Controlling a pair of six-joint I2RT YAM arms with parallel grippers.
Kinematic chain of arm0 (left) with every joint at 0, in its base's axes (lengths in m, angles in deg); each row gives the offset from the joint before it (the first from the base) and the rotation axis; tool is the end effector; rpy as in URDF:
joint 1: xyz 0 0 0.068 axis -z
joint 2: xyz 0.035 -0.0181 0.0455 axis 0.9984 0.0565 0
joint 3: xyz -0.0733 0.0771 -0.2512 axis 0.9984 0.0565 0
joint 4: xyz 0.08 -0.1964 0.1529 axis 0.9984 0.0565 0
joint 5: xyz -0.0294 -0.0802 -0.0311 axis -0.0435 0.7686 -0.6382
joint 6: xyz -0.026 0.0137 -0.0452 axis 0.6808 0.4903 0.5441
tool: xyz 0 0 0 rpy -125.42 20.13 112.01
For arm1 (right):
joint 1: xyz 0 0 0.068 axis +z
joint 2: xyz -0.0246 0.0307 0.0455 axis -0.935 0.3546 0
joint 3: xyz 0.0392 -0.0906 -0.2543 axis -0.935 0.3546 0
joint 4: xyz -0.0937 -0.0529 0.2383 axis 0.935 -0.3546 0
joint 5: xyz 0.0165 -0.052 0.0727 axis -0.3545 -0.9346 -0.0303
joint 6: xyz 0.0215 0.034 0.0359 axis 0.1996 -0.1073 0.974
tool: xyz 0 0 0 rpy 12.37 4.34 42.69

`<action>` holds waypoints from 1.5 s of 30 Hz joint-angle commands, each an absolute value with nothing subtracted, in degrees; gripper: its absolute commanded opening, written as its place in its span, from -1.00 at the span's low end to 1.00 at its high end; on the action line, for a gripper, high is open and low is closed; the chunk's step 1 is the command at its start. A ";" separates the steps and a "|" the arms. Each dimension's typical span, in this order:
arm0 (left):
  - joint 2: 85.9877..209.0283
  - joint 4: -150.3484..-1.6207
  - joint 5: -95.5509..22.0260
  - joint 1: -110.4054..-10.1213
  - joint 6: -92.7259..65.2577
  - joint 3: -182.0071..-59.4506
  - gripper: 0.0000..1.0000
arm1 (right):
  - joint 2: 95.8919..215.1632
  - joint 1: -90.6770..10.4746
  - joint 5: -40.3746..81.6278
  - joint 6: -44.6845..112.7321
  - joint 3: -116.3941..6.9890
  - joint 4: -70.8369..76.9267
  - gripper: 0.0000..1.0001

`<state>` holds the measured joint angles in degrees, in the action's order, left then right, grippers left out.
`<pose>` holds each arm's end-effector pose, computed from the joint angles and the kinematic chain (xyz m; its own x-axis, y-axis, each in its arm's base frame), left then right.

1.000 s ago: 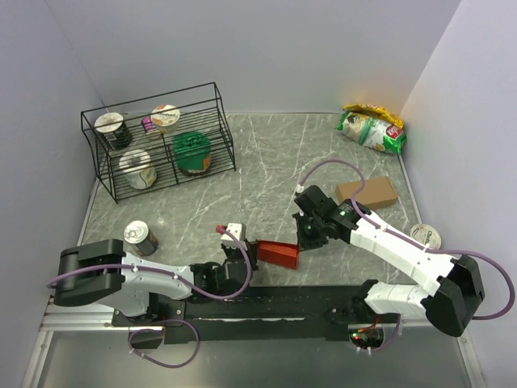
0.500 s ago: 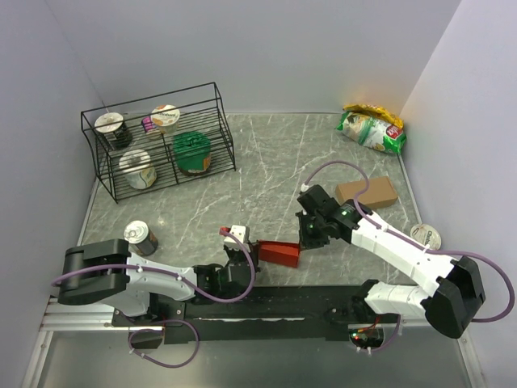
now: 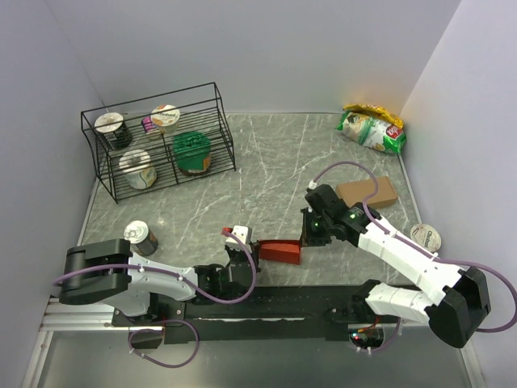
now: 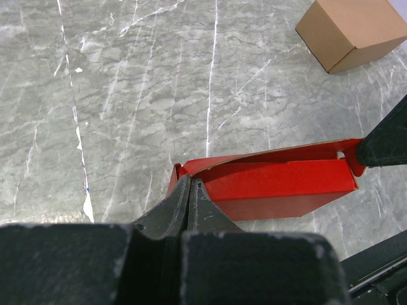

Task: Fold the paper box
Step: Close the paper box at the center of the board.

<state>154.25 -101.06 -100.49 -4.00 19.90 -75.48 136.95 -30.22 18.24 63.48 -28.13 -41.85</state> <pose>0.0613 -0.2504 0.1637 -0.3759 -0.2338 -0.8967 0.2896 0.8895 -0.3534 0.1587 0.1328 0.2554 -0.9292 0.0055 -0.3696 -0.1412 0.9188 0.3685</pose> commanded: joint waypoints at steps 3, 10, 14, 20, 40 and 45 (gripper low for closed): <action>160.96 -86.54 -82.20 -1.77 18.37 -72.38 -0.98 | 134.74 -30.38 24.32 67.37 -27.77 -28.53 -1.00; 161.14 -86.71 -81.94 -1.77 17.84 -72.64 -0.98 | 134.21 -31.87 25.99 68.25 -26.18 -26.25 -1.00; 161.22 -86.62 -81.85 -1.77 17.75 -72.73 -0.98 | 133.78 -32.66 26.69 68.95 -25.39 -25.20 -1.00; 161.40 -86.45 -81.85 -1.69 17.67 -72.91 -0.98 | 133.42 -33.19 27.31 69.22 -24.86 -24.40 -1.00; 160.43 -83.82 -83.52 -1.86 21.27 -72.91 -0.98 | 131.40 -32.14 18.35 63.24 -21.87 -36.44 -1.00; 160.17 -83.64 -83.69 -1.86 21.79 -72.91 -0.98 | 132.72 -29.60 15.89 64.03 -20.73 -36.35 -1.00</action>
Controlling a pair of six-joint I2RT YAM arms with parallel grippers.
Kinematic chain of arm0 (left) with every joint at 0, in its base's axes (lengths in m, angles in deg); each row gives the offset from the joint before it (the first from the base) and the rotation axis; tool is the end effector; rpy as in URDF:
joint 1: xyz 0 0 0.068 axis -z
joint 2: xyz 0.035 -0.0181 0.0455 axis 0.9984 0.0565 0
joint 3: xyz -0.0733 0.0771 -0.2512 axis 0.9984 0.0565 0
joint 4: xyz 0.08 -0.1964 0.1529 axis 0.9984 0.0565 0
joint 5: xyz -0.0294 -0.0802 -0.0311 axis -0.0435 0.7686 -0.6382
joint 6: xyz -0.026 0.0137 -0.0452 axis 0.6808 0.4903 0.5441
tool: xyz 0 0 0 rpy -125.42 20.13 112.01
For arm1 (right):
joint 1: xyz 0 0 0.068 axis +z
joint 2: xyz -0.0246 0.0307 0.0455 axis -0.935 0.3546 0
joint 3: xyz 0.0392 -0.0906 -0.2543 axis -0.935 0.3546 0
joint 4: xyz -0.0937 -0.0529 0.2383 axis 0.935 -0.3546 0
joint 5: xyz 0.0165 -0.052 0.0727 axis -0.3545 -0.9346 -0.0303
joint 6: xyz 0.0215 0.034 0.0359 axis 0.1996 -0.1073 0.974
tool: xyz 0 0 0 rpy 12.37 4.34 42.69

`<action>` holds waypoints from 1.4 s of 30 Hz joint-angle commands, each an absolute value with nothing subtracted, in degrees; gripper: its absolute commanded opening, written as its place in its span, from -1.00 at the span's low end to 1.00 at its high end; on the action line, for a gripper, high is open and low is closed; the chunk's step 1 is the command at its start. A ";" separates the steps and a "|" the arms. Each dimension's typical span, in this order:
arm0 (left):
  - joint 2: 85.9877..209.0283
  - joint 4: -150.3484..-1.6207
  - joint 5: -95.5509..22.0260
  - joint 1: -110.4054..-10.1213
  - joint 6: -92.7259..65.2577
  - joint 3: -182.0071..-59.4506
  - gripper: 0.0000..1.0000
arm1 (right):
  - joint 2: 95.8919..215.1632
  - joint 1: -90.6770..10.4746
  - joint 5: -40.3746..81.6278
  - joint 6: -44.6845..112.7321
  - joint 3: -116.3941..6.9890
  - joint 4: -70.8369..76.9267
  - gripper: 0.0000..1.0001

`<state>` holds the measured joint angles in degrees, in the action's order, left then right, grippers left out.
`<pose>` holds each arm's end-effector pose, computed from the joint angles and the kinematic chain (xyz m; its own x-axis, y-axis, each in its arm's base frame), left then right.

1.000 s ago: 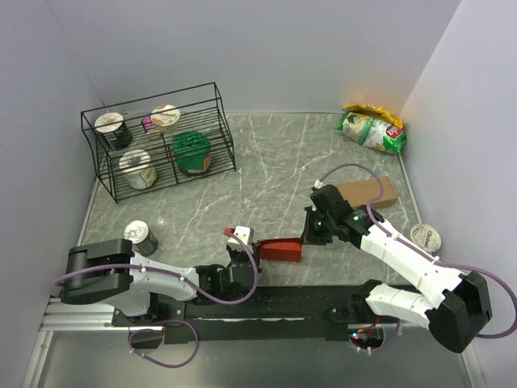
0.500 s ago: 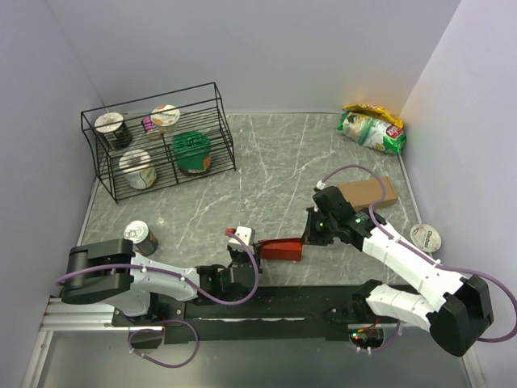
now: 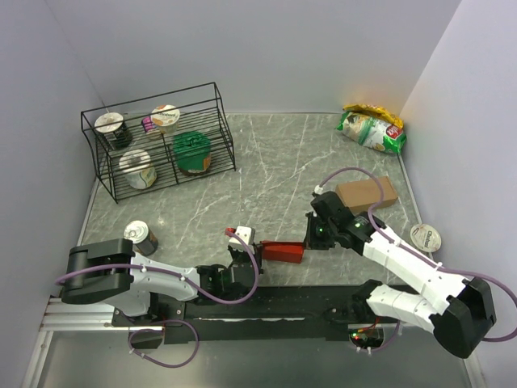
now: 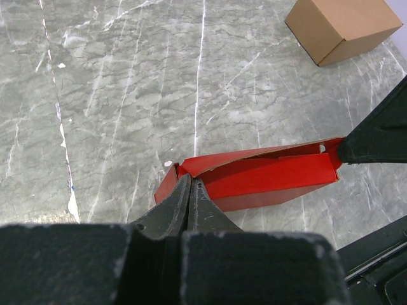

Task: Fold the paper box
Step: Close the paper box at the center of the board.

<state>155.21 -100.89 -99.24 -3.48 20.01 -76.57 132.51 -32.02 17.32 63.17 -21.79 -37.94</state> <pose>0.0592 -0.2563 0.1644 -0.3921 -0.2252 -0.8919 0.3103 0.8804 -0.3586 0.1515 0.1185 0.2389 -0.9136 0.0415 -0.4046 -0.1228 0.9202 0.3718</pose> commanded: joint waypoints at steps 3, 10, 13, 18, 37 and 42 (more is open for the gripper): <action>159.99 -83.64 -83.87 -1.86 22.23 -72.73 -0.98 | 133.77 -27.49 13.26 64.82 -20.90 -37.05 -1.00; 159.03 -83.90 -83.96 -1.86 23.11 -71.94 -0.98 | 136.23 -22.57 8.86 67.90 -20.38 -38.10 -1.00; 158.41 -84.08 -83.87 -1.95 23.55 -71.50 -0.98 | 137.72 -19.85 6.40 69.13 -20.38 -39.59 -1.00; 158.23 -84.34 -83.61 -2.21 23.64 -71.15 -0.98 | 138.96 -16.94 3.85 71.06 -20.46 -41.44 -1.00; 160.08 -82.49 -83.52 -2.21 23.20 -73.08 -0.98 | 128.58 -15.97 5.78 59.58 -31.80 -43.92 0.69; 160.43 -82.41 -83.43 -2.21 22.85 -73.43 -0.98 | 130.52 -14.65 5.96 49.20 -31.28 -35.04 0.75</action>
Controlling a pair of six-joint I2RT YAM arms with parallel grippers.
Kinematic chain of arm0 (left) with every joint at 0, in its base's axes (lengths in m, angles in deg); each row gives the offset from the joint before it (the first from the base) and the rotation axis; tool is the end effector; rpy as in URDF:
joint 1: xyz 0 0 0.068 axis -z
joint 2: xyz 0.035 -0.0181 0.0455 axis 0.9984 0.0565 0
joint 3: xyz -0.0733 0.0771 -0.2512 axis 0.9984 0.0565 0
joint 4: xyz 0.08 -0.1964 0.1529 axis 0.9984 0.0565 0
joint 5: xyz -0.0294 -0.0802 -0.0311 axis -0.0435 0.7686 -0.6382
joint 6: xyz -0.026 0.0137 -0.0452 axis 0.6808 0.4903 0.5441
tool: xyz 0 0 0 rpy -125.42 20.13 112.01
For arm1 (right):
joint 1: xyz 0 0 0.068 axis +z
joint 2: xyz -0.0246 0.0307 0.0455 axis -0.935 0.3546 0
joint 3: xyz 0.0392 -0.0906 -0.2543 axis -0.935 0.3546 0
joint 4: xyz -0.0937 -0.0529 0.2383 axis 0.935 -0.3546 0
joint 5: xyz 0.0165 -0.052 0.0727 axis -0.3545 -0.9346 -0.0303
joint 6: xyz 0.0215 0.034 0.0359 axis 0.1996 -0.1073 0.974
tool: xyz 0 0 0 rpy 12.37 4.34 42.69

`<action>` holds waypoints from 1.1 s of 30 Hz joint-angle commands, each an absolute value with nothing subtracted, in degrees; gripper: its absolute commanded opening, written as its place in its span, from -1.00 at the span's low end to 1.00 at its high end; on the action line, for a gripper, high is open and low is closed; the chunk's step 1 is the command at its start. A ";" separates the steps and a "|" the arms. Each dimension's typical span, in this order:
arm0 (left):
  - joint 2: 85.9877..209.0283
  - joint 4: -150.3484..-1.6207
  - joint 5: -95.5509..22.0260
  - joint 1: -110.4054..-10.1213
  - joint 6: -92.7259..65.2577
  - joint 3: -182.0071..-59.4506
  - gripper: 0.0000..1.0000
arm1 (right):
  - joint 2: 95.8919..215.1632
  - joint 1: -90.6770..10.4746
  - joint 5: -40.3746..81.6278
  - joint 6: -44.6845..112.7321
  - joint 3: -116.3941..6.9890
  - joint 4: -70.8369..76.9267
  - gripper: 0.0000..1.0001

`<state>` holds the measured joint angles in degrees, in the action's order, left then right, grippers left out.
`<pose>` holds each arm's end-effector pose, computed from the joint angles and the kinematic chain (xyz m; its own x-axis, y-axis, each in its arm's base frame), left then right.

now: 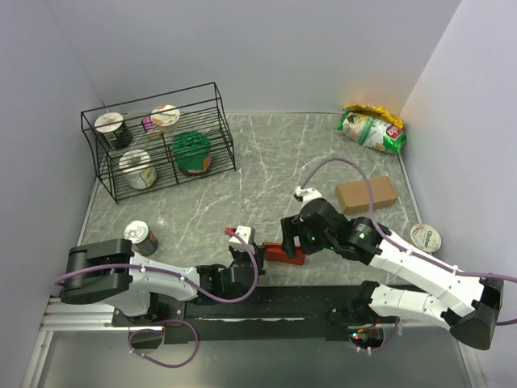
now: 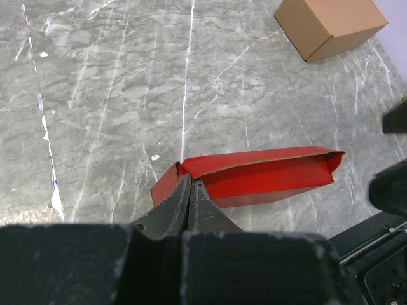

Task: Fold the paper box
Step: Close the paper box at the center of the board.

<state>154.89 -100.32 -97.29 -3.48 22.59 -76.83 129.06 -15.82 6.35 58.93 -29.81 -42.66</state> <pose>0.0586 -0.2574 0.1657 -0.4273 -0.2538 -0.8677 0.3119 0.8595 -0.4050 0.1140 0.1467 0.2881 -0.7855 -0.1820 -0.5915 -0.4002 0.8784 0.2613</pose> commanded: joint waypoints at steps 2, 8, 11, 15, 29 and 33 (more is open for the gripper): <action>160.43 -82.41 -83.34 -2.21 23.02 -73.43 -0.98 | 131.13 -12.12 3.86 45.24 -30.31 -33.28 0.82; 159.82 -82.76 -82.90 -2.48 23.38 -72.82 -0.98 | 134.38 -7.36 -0.63 36.88 -27.76 -27.21 0.86; 159.47 -83.11 -82.73 -2.56 23.47 -72.55 -0.98 | 135.79 -4.28 -2.21 35.65 -25.83 -24.93 0.86; 158.50 -84.07 -82.29 -2.91 23.73 -71.59 -0.98 | 136.93 -1.82 -2.92 34.60 -23.28 -23.69 0.82; 158.06 -84.43 -81.94 -3.44 23.90 -70.88 -0.98 | 144.32 3.54 -12.31 38.89 -25.56 -29.13 0.14; 158.15 -84.60 -81.76 -3.44 23.64 -71.06 -0.98 | 146.77 5.73 -18.90 45.38 -26.88 -32.38 0.14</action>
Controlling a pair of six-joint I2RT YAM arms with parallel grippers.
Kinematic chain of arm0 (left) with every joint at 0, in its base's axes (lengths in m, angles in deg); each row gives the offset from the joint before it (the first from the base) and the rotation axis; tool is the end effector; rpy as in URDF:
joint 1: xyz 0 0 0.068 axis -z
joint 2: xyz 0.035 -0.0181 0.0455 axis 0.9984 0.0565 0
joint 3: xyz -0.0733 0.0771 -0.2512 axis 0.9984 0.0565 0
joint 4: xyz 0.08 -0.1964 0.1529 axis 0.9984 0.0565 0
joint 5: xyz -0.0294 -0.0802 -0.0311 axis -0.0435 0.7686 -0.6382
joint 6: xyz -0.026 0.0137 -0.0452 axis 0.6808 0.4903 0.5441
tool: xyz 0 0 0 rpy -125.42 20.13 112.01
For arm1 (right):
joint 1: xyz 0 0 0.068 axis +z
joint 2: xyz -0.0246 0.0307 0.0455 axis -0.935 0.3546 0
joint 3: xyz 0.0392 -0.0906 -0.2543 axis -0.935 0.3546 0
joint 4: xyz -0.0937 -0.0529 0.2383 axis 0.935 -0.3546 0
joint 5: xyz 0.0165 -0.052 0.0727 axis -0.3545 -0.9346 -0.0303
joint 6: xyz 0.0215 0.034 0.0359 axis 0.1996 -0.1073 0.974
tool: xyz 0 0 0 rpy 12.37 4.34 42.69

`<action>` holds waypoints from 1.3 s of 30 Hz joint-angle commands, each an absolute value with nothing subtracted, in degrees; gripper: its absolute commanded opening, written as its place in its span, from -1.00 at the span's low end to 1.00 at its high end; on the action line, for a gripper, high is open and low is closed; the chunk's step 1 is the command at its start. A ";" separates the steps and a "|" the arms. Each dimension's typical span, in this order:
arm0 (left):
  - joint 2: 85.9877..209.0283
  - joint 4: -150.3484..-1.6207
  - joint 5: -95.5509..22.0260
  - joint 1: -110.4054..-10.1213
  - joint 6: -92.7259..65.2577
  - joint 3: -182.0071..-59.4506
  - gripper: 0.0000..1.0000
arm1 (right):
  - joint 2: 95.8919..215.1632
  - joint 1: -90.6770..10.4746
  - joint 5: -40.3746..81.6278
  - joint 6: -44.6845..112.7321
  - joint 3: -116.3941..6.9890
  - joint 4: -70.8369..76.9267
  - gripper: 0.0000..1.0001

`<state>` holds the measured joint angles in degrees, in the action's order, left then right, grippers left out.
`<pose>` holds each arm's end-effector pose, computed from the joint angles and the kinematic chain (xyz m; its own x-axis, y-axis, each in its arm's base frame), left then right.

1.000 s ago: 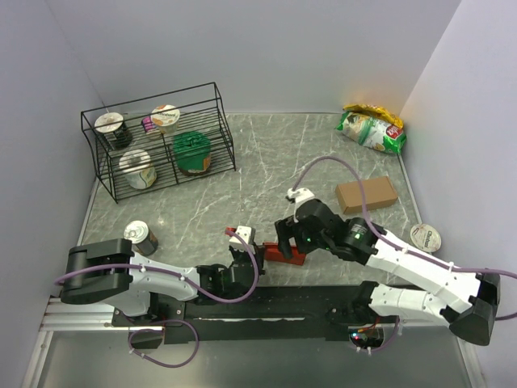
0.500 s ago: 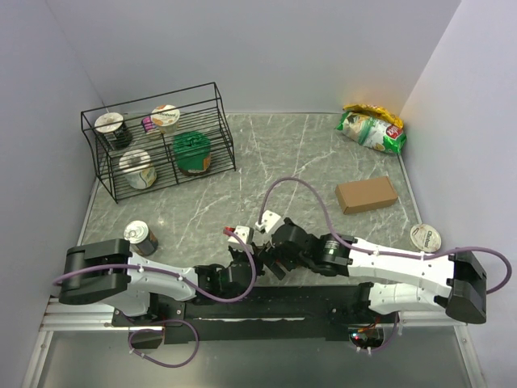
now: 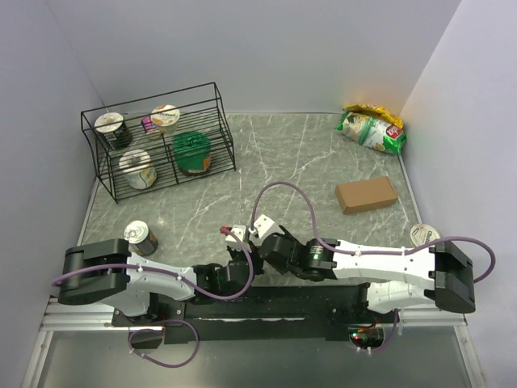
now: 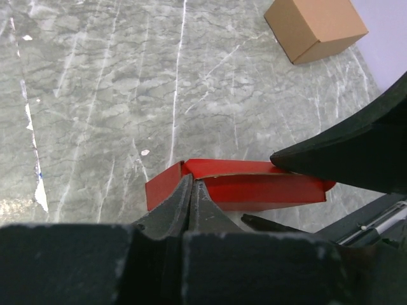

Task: Fold the paper box
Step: Close the paper box at the center of the board.

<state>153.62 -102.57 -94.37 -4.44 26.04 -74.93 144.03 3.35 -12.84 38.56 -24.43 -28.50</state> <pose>0.0611 -0.2515 0.1646 -0.4706 -0.3178 -0.8231 0.3001 0.8197 -0.4880 0.0850 0.2193 0.2269 -0.3992 -0.6805 -0.6145 -0.7222 0.6463 -0.2466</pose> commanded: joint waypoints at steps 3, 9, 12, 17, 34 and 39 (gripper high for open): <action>158.23 -84.87 -81.59 -3.44 23.55 -71.06 -0.98 | 148.71 7.14 -23.22 50.84 -27.93 -35.63 0.18; 158.67 -84.69 -81.15 -3.44 23.38 -71.23 -0.98 | 145.30 7.85 -20.16 55.16 -28.03 -36.88 0.25; 158.85 -84.95 -80.97 -3.44 23.29 -71.24 -0.98 | 139.41 7.68 -16.65 55.60 -26.80 -35.13 0.56; 159.38 -84.69 -81.06 -3.44 23.11 -71.76 -0.98 | 130.89 5.31 -17.68 66.01 -26.44 -37.74 0.61; 159.03 -85.92 -80.44 -3.44 22.24 -70.62 -0.98 | 145.27 -0.41 -37.29 85.12 -27.94 -44.87 0.75; 159.73 -85.83 -80.01 -3.36 21.80 -71.41 -0.98 | 150.11 1.26 -39.92 93.99 -29.78 -53.83 0.87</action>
